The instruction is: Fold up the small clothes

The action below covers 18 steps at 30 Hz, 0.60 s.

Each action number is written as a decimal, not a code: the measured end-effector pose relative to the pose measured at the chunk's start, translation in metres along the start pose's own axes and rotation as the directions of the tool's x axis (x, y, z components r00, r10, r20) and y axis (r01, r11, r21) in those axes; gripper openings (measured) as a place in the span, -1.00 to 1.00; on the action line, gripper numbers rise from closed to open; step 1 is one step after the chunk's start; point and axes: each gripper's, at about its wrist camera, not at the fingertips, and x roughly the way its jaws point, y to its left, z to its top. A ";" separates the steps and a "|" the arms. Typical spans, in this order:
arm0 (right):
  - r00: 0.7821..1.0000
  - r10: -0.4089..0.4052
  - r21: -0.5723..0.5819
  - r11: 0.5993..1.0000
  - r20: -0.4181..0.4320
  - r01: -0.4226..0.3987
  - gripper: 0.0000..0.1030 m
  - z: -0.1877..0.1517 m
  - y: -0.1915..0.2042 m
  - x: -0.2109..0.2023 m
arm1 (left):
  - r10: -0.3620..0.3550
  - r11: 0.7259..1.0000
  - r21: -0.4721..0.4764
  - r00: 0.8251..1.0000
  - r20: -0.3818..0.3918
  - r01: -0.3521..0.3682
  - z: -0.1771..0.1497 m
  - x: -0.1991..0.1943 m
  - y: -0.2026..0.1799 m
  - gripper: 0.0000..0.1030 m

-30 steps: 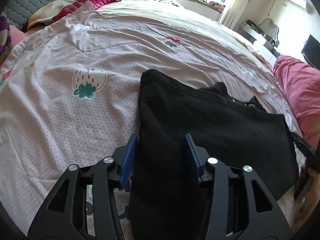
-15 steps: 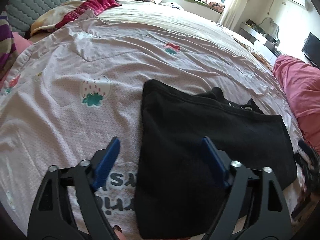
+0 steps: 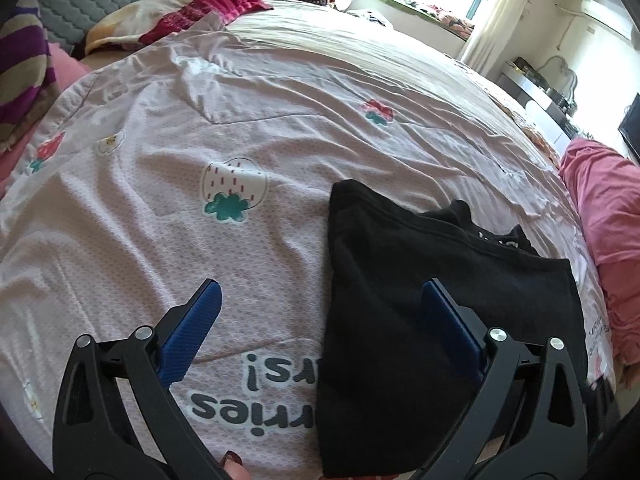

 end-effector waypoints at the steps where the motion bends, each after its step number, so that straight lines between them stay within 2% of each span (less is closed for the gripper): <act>1: 1.000 -0.006 -0.022 1.000 -0.004 0.006 0.82 0.000 0.006 0.003 | 0.000 1.000 -0.005 1.000 0.001 0.000 0.001 -0.001 0.002 0.81; 4: 0.999 -0.036 -0.091 0.995 -0.014 0.035 0.82 0.003 0.033 0.015 | -0.002 1.000 -0.015 1.000 0.009 0.002 0.003 -0.003 0.005 0.81; 11: 0.997 -0.049 -0.152 0.988 -0.051 0.040 0.82 0.011 0.068 0.049 | 0.018 0.999 -0.028 1.000 0.019 -0.017 0.007 -0.003 0.014 0.81; 15: 0.992 -0.113 -0.205 0.973 -0.048 0.101 0.82 0.019 0.078 0.069 | 0.033 0.999 -0.036 0.999 0.012 -0.032 0.009 0.002 0.020 0.81; 18: 0.987 -0.152 -0.204 0.969 -0.058 0.137 0.82 0.028 0.075 0.081 | 0.040 0.998 -0.038 0.999 0.005 -0.040 0.010 0.005 0.022 0.81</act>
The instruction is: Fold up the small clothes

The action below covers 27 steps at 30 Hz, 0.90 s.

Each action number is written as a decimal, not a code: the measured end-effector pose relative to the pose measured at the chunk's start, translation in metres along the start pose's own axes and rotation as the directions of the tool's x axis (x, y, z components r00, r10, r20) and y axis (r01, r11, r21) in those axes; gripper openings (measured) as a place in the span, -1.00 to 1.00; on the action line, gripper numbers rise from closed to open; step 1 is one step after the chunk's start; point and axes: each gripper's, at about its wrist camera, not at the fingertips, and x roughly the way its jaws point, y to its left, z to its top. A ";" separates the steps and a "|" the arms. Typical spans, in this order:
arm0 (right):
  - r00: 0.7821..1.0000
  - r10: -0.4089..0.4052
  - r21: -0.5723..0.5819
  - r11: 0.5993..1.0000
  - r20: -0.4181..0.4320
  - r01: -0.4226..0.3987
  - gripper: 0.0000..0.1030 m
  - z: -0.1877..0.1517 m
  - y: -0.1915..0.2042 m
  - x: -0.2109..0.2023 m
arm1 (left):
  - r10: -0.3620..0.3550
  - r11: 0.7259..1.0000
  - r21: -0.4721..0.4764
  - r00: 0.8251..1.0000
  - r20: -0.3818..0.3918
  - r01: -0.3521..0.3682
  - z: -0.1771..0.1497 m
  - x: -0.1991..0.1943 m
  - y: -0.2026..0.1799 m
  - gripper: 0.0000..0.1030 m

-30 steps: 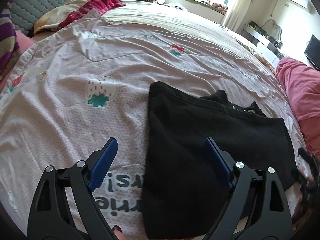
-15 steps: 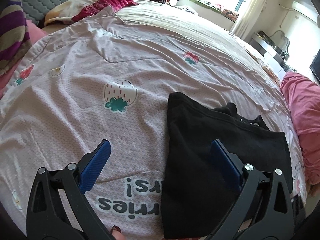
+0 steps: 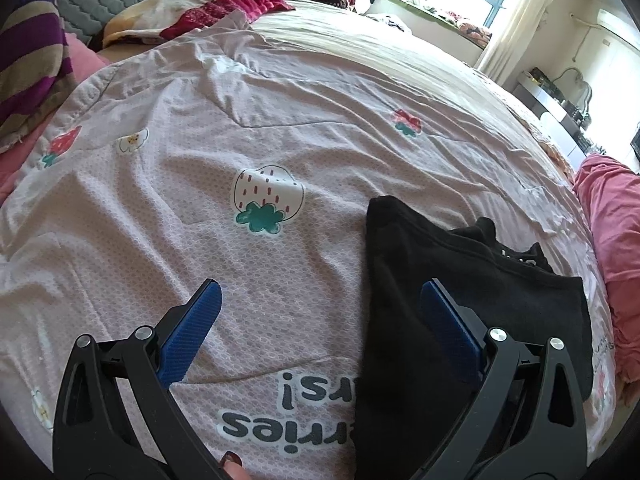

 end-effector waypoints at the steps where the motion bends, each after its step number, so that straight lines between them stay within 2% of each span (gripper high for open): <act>1: 1.000 -0.008 0.009 1.000 -0.007 0.008 0.82 0.003 -0.002 0.005 | 0.001 1.000 0.001 1.000 -0.003 -0.001 0.000 0.002 0.000 0.81; 4: 0.999 -0.032 0.022 0.999 -0.005 0.032 0.80 0.007 -0.006 0.012 | 0.002 1.000 0.002 1.000 -0.012 -0.002 0.000 0.006 0.001 0.81; 5: 0.999 -0.040 0.031 0.999 0.012 0.039 0.65 0.007 -0.008 0.011 | 0.000 1.000 0.002 1.000 -0.014 0.000 0.001 0.007 0.001 0.81; 6: 0.999 -0.030 0.043 0.999 0.043 0.028 0.42 0.007 -0.010 0.006 | -0.004 1.000 0.001 1.000 -0.013 0.004 0.001 0.008 0.002 0.81; 7: 0.997 -0.016 0.051 0.999 0.074 0.012 -0.03 0.006 -0.012 0.000 | -0.010 1.000 0.001 1.000 -0.005 0.010 0.003 0.009 0.002 0.81; 9: 0.992 -0.024 0.068 0.998 0.128 0.015 -0.30 0.004 -0.016 -0.011 | -0.016 1.000 -0.008 1.000 -0.006 0.016 0.004 0.012 0.003 0.81; 10: 0.989 -0.019 0.084 0.996 0.148 0.007 -0.59 0.002 -0.020 -0.015 | -0.025 1.000 -0.014 1.000 -0.013 0.025 0.004 0.013 0.003 0.81; 11: 0.985 -0.007 0.116 0.993 0.172 -0.014 -0.69 0.000 -0.027 -0.019 | -0.041 0.999 -0.021 0.999 -0.023 0.041 0.004 0.015 0.002 0.81; 15: 0.979 0.003 0.191 0.981 0.206 -0.043 -0.76 -0.003 -0.046 -0.029 | -0.146 0.986 -0.087 0.988 -0.055 0.141 0.010 0.017 -0.003 0.81; 18: 0.975 -0.011 0.196 0.980 0.224 -0.034 -0.78 -0.005 -0.051 -0.035 | -0.281 0.951 -0.155 0.957 -0.066 0.269 0.019 0.016 -0.011 0.81; 19: 0.974 -0.014 0.198 0.980 0.228 -0.033 -0.79 -0.006 -0.051 -0.037 | -0.303 0.945 -0.156 0.948 -0.101 0.286 0.023 0.022 -0.017 0.81; 21: 0.970 -0.014 0.206 0.978 0.241 -0.038 -0.80 -0.008 -0.055 -0.042 | -0.264 0.959 -0.147 0.954 -0.143 0.244 0.024 0.031 -0.025 0.81; 23: 0.967 -0.020 0.214 0.976 0.253 -0.036 -0.81 -0.011 -0.057 -0.046 | -0.259 0.961 -0.145 0.949 -0.179 0.235 0.023 0.041 -0.032 0.81; 24: 0.966 -0.020 0.219 0.975 0.258 -0.039 -0.81 -0.012 -0.059 -0.047 | -0.280 0.954 -0.162 0.940 -0.193 0.251 0.023 0.045 -0.034 0.81; 25: 0.965 -0.017 0.228 0.973 0.263 -0.045 -0.81 -0.014 -0.062 -0.049 | -0.329 0.936 -0.200 0.922 -0.203 0.290 0.022 0.049 -0.036 0.81; 27: 0.962 -0.014 0.254 0.965 0.272 -0.058 -0.82 -0.018 -0.068 -0.053 | -0.363 0.919 -0.242 0.907 -0.215 0.311 0.020 0.055 -0.038 0.81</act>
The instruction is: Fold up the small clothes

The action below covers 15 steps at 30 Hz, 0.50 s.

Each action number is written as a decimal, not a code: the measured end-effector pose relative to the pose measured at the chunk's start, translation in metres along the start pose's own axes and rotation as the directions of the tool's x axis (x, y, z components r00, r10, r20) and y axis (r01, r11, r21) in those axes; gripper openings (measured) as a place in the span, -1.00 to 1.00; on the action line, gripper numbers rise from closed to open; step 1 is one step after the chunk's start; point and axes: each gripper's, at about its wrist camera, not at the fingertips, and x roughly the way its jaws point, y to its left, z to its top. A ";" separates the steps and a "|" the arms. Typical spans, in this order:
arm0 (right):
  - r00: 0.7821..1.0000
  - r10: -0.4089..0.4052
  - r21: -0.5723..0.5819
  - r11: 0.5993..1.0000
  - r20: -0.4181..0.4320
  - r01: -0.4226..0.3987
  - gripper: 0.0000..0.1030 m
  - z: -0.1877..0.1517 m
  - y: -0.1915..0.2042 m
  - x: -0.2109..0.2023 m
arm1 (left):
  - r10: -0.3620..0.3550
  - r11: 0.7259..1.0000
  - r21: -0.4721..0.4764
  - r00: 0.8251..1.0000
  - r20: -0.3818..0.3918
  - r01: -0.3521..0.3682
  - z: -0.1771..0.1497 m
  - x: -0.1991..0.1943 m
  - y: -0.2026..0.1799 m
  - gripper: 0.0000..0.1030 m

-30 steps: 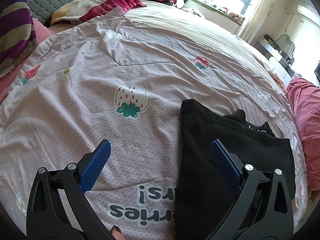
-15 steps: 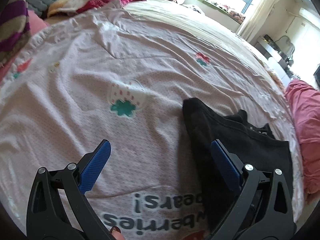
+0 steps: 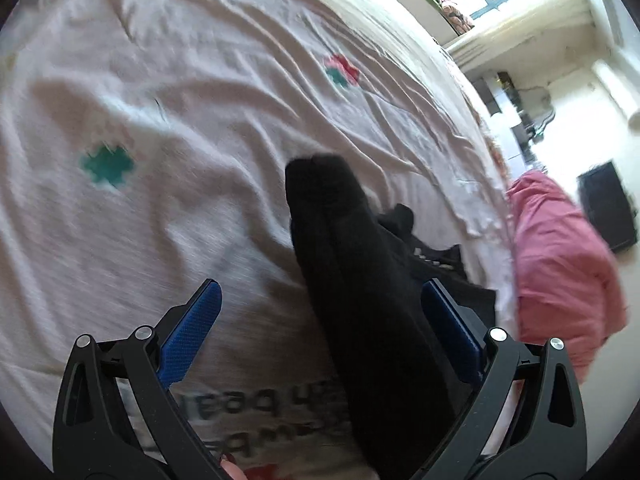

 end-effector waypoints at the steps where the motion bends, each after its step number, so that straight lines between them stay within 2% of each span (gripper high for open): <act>1: 1.000 0.000 0.011 1.000 0.007 0.000 -0.83 0.000 -0.003 -0.003 | -0.009 1.000 -0.016 1.000 -0.010 0.009 -0.001 0.004 -0.002 0.81; 3: 1.000 -0.001 0.027 1.000 0.020 0.001 -0.86 -0.001 -0.005 -0.010 | -0.032 0.999 -0.025 0.999 -0.018 0.031 -0.003 0.007 -0.010 0.70; 4: 1.000 -0.001 0.033 0.999 0.024 0.000 -0.87 -0.001 -0.007 -0.012 | -0.044 0.999 -0.019 0.999 -0.021 0.044 -0.005 0.007 -0.016 0.32; 5: 1.000 -0.002 0.042 0.999 0.029 0.000 -0.87 -0.001 -0.011 -0.016 | -0.057 0.998 -0.013 0.998 -0.025 0.057 -0.007 0.008 -0.021 0.04; 6: 1.000 0.000 0.054 0.999 0.031 -0.002 -0.87 -0.002 -0.015 -0.019 | -0.072 0.997 -0.006 0.997 -0.029 0.072 -0.009 0.008 -0.027 -0.39; 10: 0.999 0.010 0.127 0.992 0.048 -0.016 -0.88 -0.004 -0.034 -0.031 | -0.052 0.996 0.073 0.999 -0.002 0.052 -0.018 0.000 -0.062 -0.63; 15: 0.993 0.037 0.245 0.968 0.115 -0.064 -0.88 -0.011 -0.060 -0.053 | -0.024 0.987 0.157 0.999 0.025 0.020 -0.027 -0.010 -0.109 -0.63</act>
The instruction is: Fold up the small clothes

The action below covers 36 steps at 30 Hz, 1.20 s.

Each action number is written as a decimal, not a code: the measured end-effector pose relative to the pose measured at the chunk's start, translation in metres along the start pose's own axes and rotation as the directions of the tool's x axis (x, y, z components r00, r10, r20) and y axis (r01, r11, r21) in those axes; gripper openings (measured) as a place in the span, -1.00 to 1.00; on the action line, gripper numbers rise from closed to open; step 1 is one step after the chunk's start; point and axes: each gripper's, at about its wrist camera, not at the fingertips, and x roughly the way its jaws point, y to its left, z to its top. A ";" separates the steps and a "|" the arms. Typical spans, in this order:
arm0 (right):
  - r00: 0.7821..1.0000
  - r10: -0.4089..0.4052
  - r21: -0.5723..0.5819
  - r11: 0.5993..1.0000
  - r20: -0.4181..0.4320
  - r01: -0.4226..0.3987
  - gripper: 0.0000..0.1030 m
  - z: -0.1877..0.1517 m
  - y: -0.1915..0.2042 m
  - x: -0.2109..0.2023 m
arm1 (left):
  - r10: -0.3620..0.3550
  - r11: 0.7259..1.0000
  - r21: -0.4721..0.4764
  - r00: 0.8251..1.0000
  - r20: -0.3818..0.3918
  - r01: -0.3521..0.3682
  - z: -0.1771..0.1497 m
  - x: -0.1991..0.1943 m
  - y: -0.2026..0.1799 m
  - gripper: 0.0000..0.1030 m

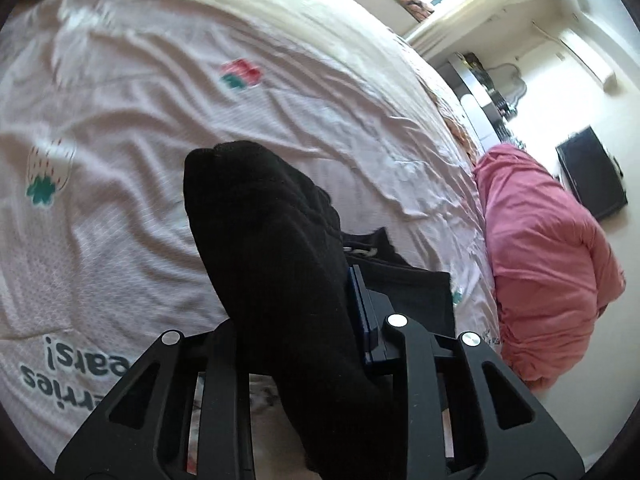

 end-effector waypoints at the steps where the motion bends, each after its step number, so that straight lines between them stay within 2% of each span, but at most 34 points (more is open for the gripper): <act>1: 1.000 0.002 0.031 1.000 0.008 -0.003 -0.88 0.000 -0.006 -0.005 | 0.006 1.000 0.015 1.000 0.000 -0.006 0.000 0.000 -0.009 -0.63; 4: 1.000 0.001 0.105 0.995 0.014 -0.002 -0.88 0.000 -0.024 -0.016 | 0.031 0.998 0.061 1.000 0.000 -0.031 -0.004 0.003 -0.034 -0.62; 16: 0.998 -0.068 0.228 0.971 -0.017 0.070 -0.88 -0.016 -0.067 -0.042 | 0.099 0.983 0.159 0.994 -0.044 -0.091 -0.023 0.038 -0.097 -0.61; 29: 0.997 -0.047 0.423 0.903 -0.068 0.071 -0.88 -0.041 -0.108 -0.050 | 0.163 0.968 0.206 0.982 -0.090 -0.142 -0.042 0.084 -0.132 -0.60; 36: 0.995 -0.046 0.516 0.852 -0.085 0.084 -0.87 -0.057 -0.134 -0.054 | 0.191 0.955 0.249 0.975 -0.112 -0.159 -0.050 0.110 -0.153 -0.51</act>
